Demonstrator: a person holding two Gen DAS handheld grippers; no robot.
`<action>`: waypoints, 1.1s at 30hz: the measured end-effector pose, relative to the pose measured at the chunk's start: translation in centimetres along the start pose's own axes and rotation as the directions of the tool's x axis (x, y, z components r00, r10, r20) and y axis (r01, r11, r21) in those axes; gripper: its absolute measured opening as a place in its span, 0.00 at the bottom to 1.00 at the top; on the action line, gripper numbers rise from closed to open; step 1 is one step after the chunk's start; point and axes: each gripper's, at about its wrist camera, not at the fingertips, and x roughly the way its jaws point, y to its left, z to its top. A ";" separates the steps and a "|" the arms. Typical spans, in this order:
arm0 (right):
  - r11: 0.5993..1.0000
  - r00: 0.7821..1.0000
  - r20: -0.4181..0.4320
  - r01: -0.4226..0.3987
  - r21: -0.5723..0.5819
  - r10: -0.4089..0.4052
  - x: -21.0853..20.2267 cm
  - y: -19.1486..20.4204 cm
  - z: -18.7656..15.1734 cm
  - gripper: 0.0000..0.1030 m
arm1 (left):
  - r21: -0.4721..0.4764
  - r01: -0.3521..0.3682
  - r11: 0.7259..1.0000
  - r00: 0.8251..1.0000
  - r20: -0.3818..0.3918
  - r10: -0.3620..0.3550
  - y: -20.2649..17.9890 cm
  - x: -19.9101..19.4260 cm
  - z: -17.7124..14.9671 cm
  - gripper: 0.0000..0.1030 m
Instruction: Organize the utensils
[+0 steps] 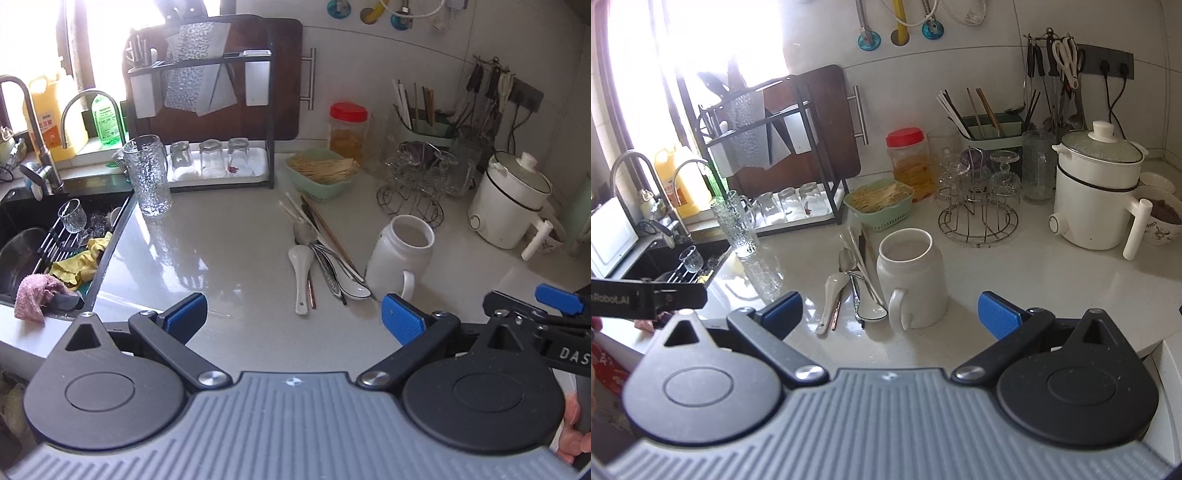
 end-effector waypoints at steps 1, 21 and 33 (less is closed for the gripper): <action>1.000 1.000 -0.002 -0.003 0.006 0.003 0.0 -0.1 0.1 1.00 | -0.007 0.000 1.000 1.000 -0.007 0.000 0.1 0.2 0.0 0.99; 0.999 0.999 -0.036 -0.033 -0.016 0.033 0.2 0.0 -0.3 1.00 | 0.012 0.008 1.000 1.000 -0.014 -0.008 -1.0 0.3 -0.1 0.99; 0.998 0.997 -0.051 -0.056 -0.012 0.055 0.3 0.0 -0.4 1.00 | 0.015 0.013 1.000 1.000 -0.024 -0.013 -0.8 0.6 -0.2 0.99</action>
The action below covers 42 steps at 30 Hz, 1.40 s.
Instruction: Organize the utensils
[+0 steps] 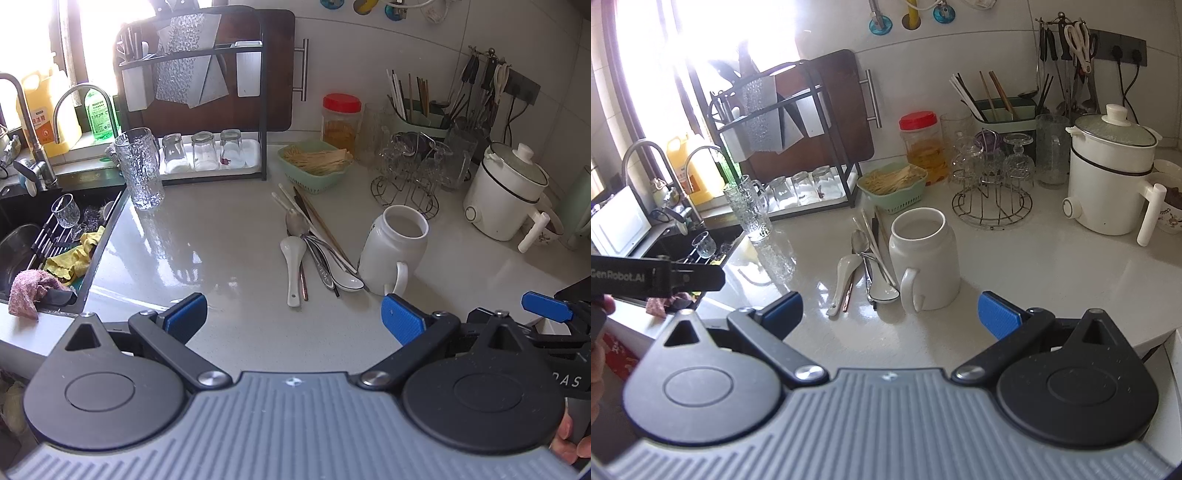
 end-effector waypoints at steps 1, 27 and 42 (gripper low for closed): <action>1.000 1.000 0.000 -0.001 -0.001 0.001 -0.1 0.0 0.0 1.00 | -0.002 0.000 1.000 1.000 0.000 0.000 0.0 0.0 0.0 0.99; 1.000 1.000 -0.025 -0.015 0.022 0.016 2.0 0.0 -0.7 1.00 | 0.016 0.026 1.000 0.997 -0.074 -0.025 -0.2 3.3 0.1 0.99; 0.999 0.999 -0.034 0.042 0.016 -0.041 7.4 0.5 0.9 1.00 | 0.031 0.079 0.996 0.987 -0.141 -0.074 2.1 10.4 4.0 0.99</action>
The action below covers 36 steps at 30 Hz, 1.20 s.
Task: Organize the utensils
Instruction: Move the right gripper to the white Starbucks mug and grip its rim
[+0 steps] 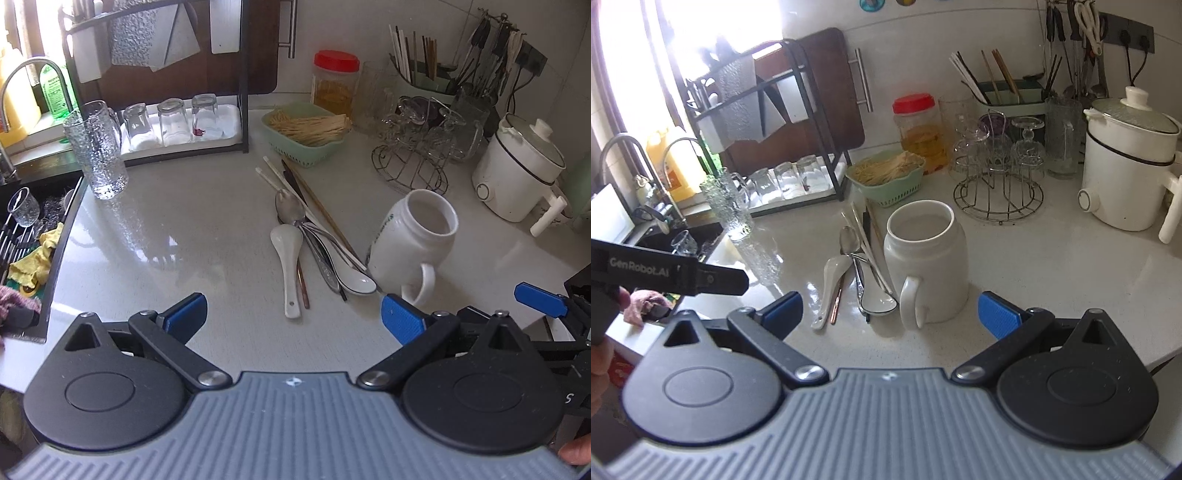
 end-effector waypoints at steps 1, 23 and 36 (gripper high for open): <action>1.000 1.000 -0.002 0.002 0.002 -0.002 0.4 0.1 0.2 1.00 | 0.002 0.003 1.000 1.000 -0.006 -0.003 0.2 0.4 0.3 0.99; 0.997 0.990 -0.116 0.078 0.005 -0.077 6.8 1.0 3.4 1.00 | 0.040 0.083 0.996 0.984 -0.161 -0.076 3.0 11.2 6.7 0.99; 0.980 0.962 -0.189 0.193 -0.043 -0.197 11.0 1.6 4.1 0.96 | 0.049 0.104 0.993 0.971 -0.223 -0.091 4.3 16.5 8.1 0.98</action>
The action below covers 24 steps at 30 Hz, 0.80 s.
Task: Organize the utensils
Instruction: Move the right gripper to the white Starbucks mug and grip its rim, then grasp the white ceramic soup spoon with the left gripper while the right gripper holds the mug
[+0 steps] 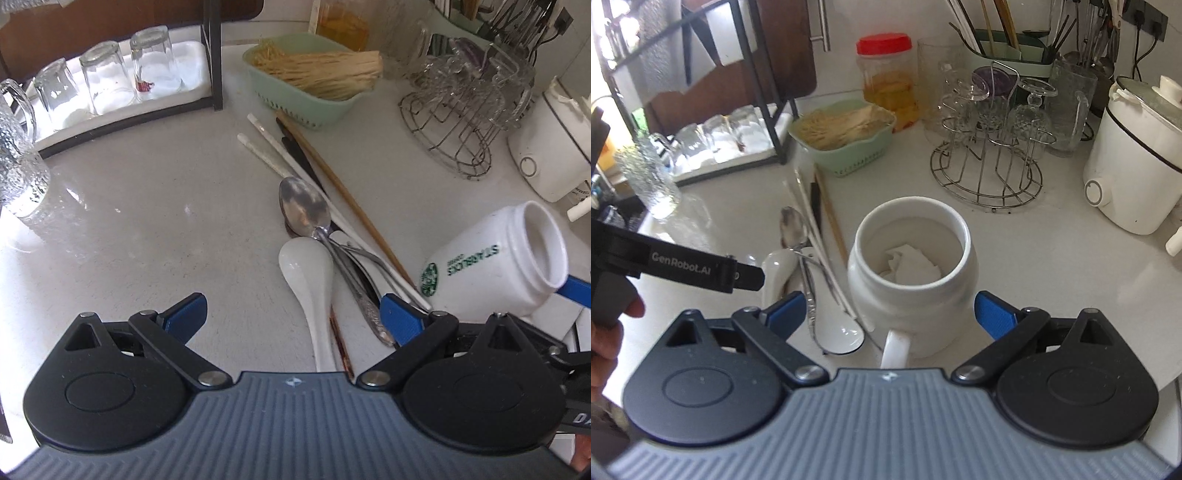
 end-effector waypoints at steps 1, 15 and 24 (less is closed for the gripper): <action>1.000 1.000 0.000 0.003 -0.004 -0.003 0.2 0.1 0.1 0.98 | 0.005 -0.001 1.000 1.000 -0.008 0.001 0.0 0.4 0.0 0.98; 0.990 0.991 -0.015 0.134 -0.049 -0.135 2.7 0.9 0.8 0.92 | 0.058 0.035 0.998 0.999 -0.018 -0.034 -0.6 4.7 1.3 0.78; 0.985 0.986 -0.011 0.163 -0.058 -0.164 3.7 1.2 1.9 0.92 | 0.123 0.014 0.992 1.000 -0.020 -0.011 -1.5 6.0 2.3 0.68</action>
